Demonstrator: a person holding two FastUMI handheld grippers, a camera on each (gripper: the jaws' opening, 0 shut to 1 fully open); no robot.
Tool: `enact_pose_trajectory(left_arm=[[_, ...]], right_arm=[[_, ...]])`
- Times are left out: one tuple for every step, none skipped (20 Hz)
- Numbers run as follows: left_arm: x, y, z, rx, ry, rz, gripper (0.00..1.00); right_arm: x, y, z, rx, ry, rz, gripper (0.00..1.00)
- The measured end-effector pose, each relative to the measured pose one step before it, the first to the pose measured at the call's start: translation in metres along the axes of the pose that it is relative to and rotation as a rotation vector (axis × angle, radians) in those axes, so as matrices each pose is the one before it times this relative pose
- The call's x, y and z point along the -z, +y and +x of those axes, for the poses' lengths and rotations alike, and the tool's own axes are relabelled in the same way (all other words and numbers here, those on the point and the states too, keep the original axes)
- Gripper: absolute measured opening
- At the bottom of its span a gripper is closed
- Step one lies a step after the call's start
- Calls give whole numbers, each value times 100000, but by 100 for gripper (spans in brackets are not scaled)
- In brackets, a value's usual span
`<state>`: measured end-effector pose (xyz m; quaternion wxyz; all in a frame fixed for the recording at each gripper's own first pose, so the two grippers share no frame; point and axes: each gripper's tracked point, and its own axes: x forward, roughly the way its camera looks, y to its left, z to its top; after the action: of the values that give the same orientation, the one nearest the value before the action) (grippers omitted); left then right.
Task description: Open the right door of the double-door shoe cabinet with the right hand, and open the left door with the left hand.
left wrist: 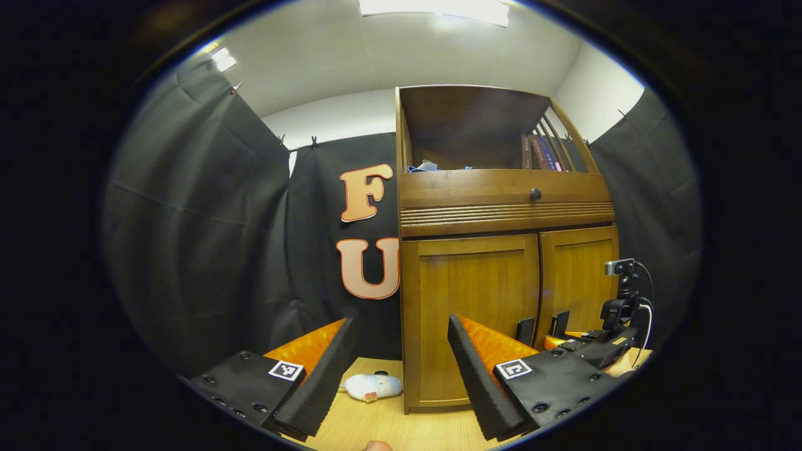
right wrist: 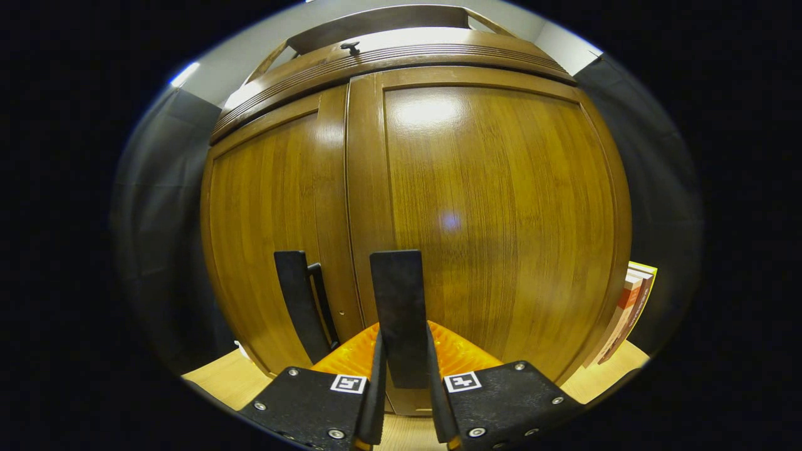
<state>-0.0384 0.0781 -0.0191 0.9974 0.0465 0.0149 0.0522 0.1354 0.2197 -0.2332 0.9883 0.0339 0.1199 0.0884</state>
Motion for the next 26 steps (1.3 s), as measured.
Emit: enact_pose_trajectory(left_arm=[[-15,-5,-5,-31,16,-142,94],[126,38,25,-65,155,-137,94],[101,5,51,22,242,-86,94],[78,34,-87,-88,390,-44,94],[19,19,-2,-126,289,-77,94],[56,-9,-15,-72,230,-156,94],[9,-23,-13,-42,143,-267,94],[9,14,-20,17,155,-310,94],[2,-10,-30,32,169,-228,94],[30,13,-46,-10,182,-146,94],[-24,-22,-27,24,148,50,94],[5,4,-25,-25,48,141,94],[-67,-20,-48,-51,-14,120,94],[34,-22,-51,-53,-61,-33,94],[-6,-22,23,53,-5,-146,94],[-49,-29,-65,109,-28,-263,94],[-8,-34,4,171,-10,-302,94],[41,-9,-79,218,10,-259,94],[-62,-59,-11,223,51,-220,94],[21,-30,-31,335,63,-162,94],[-56,-100,-36,511,34,-138,94],[-29,-50,-101,599,-46,-77,94],[-83,-39,-38,419,-99,-61,94],[-22,-55,-20,427,-104,-27,94],[230,-694,-296,397,-196,-52,94],[-197,427,-249,276,-63,-194,94]], right_arm=[[-23,5,-364,-94,-364,-251,31],[11,2,-390,-143,-278,-408,31],[40,-26,-479,-152,-20,-270,31],[70,-21,-575,-291,-3,-431,31],[-2,-47,-562,-480,-150,-142,31],[-14,-61,-622,-709,-261,61,25],[0,-56,-563,-715,-9,214,29],[-75,-33,-526,-575,-150,353,29],[61,-122,-700,-402,-148,165,29],[-94,-104,-427,-413,-133,-445,29],[-61,-26,-491,-424,-152,-457,28],[-65,-140,-572,-376,-102,-277,28],[151,-147,-723,-358,11,-294,28],[101,-171,-706,-434,211,-267,28],[18,-188,-568,-376,136,-147,28],[67,-172,-763,-366,226,-166,28],[-104,-125,-657,-245,74,-22,28],[-149,-212,-531,-219,37,-211,31],[-105,-158,-563,-96,-30,-159,31],[-172,-196,-711,-143,184,-375,31],[15,-276,-652,117,-147,-29,28],[52,-318,-547,136,152,-99,31],[-192,-223,-923,286,-109,-163,31],[46,-334,-617,368,-96,-199,31],[-55,-345,-706,421,-149,-260,28],[-31,-310,-580,352,-157,-308,28]])
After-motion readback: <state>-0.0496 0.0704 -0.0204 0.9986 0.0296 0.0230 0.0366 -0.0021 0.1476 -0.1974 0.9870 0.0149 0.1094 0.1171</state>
